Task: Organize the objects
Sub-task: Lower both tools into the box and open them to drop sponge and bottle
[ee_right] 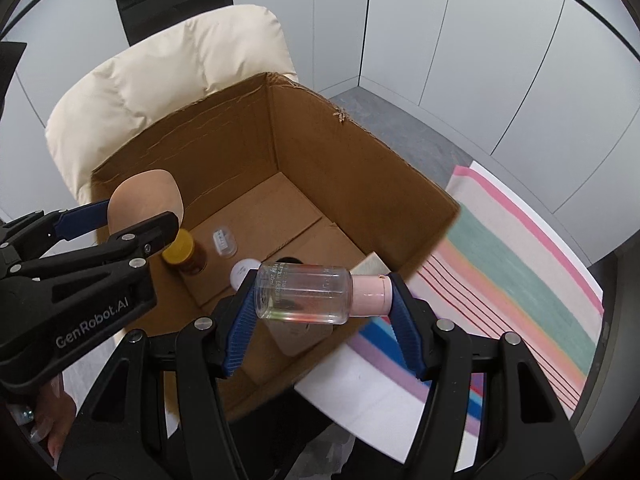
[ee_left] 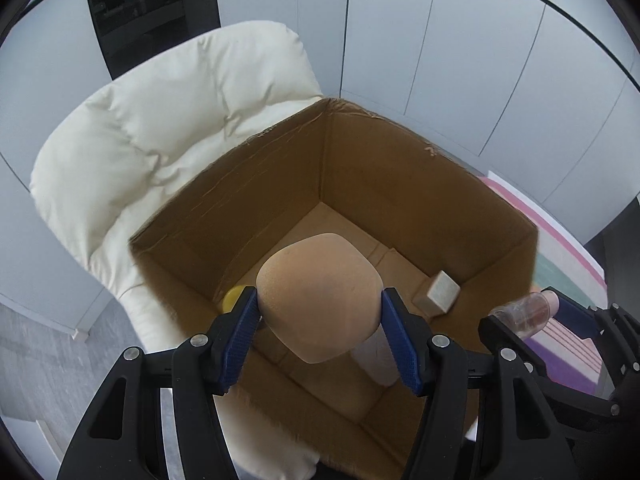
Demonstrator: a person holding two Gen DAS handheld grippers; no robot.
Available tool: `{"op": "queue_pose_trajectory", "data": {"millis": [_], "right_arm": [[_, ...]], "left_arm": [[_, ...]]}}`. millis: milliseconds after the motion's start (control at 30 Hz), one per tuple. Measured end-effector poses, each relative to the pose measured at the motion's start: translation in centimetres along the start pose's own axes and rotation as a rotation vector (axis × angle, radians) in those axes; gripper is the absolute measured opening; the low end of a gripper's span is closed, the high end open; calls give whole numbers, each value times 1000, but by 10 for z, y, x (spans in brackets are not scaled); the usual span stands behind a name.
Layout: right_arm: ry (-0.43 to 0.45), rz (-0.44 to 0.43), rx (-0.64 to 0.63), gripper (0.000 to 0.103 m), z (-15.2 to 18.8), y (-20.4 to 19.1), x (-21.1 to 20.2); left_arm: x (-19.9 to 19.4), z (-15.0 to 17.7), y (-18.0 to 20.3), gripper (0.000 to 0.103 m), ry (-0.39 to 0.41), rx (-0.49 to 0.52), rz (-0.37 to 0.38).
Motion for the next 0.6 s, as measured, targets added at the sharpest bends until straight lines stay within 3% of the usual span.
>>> {"op": "queue_pose_trajectory", "data": {"millis": [200,433,533,567,600], "right_arm": [[-42,13,0,64,-12,5,43],[-65,11,0,64,-14,7,68],[-60,4,-2,64,-14,7,70],[-53,-2,-5,67,-14,7,70],[-52,-3,-4,79,-14,7,68]], "left_arm": [[38,-9,4,63,-52,-1,-22],[52,-10,8,63,-66,1,-24],[52,-10,7,69,-68,-14,-11],[51,-10,5,73,-70,-26,-1],[50,-10,4,77,-72,-40,15]]}}
Point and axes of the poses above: each gripper's, at about its wrist camera, not at the fingertips, and x roughly the way its jaws point, y to its right, z to its underside, the point moved 4 cm from there along x, roughly the way its jaws point, and after that the axes turned 3 degrees about z, right-handed, at the moved point
